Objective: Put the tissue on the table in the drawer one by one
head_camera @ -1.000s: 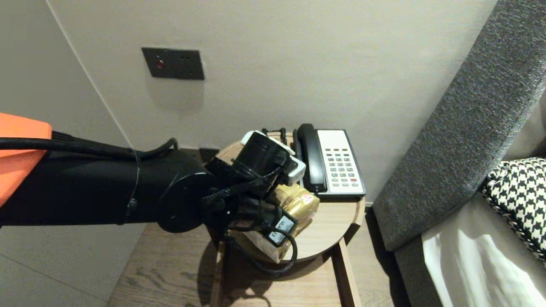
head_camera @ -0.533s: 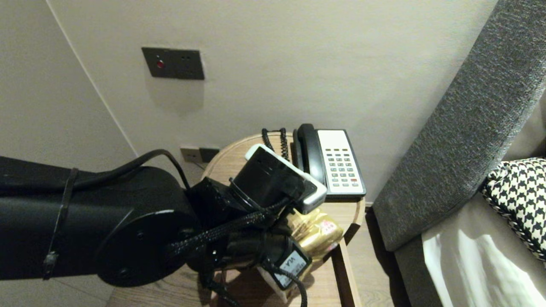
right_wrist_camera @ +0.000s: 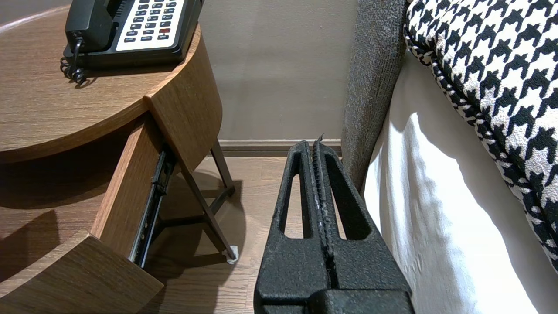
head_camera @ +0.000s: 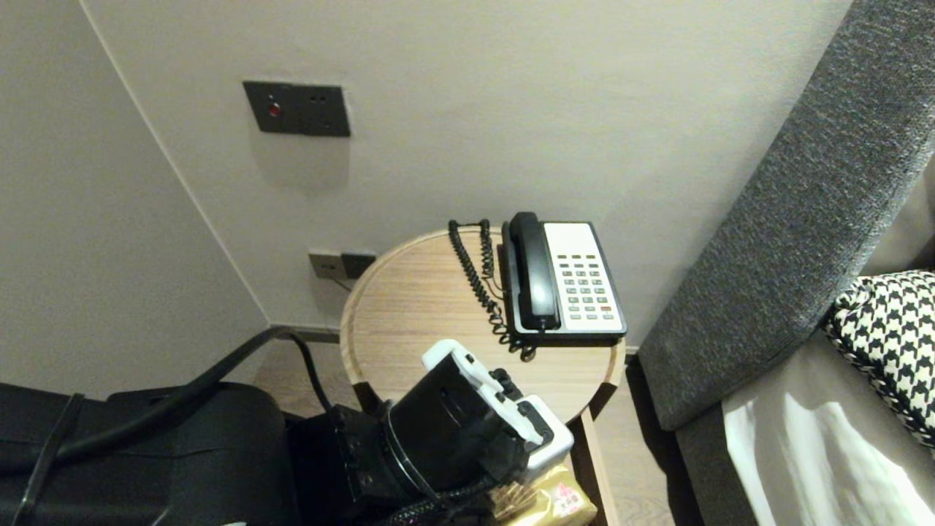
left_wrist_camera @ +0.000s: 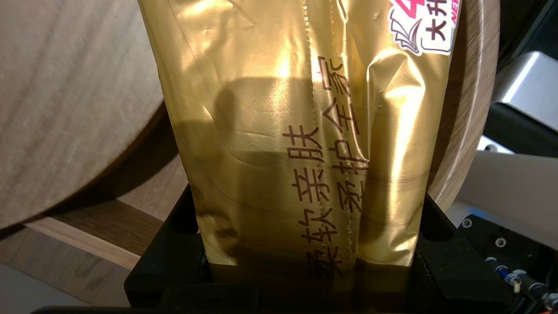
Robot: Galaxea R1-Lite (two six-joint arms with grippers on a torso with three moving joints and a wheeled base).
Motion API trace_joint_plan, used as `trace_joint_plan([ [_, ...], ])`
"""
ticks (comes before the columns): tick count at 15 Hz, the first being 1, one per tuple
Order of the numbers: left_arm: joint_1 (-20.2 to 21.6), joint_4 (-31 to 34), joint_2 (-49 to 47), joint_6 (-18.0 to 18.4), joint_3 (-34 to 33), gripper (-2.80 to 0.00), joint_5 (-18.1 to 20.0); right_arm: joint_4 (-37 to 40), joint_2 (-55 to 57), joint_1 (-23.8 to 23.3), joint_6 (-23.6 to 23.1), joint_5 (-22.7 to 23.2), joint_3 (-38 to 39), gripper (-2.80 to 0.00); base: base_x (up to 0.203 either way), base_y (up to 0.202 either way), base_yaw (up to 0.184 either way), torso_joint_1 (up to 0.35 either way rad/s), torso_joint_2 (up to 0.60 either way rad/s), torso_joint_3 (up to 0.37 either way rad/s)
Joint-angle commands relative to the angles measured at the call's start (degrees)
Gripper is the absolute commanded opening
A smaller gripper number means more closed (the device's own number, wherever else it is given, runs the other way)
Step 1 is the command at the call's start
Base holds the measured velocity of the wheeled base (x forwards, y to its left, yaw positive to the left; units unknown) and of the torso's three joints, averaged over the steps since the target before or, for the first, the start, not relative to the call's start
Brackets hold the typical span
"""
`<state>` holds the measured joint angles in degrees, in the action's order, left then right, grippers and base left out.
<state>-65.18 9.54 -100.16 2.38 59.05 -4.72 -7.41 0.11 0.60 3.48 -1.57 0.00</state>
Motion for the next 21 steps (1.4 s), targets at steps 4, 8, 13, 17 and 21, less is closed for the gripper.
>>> trace_joint_plan([
  [4,-0.73,-4.10,0.24,-1.00,-6.90,-2.80,-0.11,-0.06,0.01,0.02,0.03,-0.01,2.29,-2.80,0.000,0.000,0.000,0.000,0.00,0.000],
  [8,-0.73,-10.28,-0.02,-2.15,-10.77,-2.80,-0.18,-0.06,-0.02,0.02,0.03,-0.01,2.29,-2.80,0.000,0.000,0.000,0.000,0.00,0.000],
  [13,-0.73,-17.52,0.25,-4.22,-15.64,-2.80,-0.35,-0.06,-0.02,0.02,0.03,-0.01,2.29,-2.80,0.000,0.000,0.000,0.000,0.00,0.000],
  [17,-0.73,-20.96,0.31,-4.14,-19.32,-2.80,-0.11,-0.06,-0.02,0.02,0.03,-0.01,2.29,-2.80,0.000,0.000,0.000,0.000,0.00,0.000],
  [21,-0.73,-20.96,-0.18,-2.91,-18.91,-2.80,2.46,-0.06,-0.02,0.02,0.03,-0.01,2.29,-2.80,0.000,0.000,0.000,0.000,0.00,0.000],
])
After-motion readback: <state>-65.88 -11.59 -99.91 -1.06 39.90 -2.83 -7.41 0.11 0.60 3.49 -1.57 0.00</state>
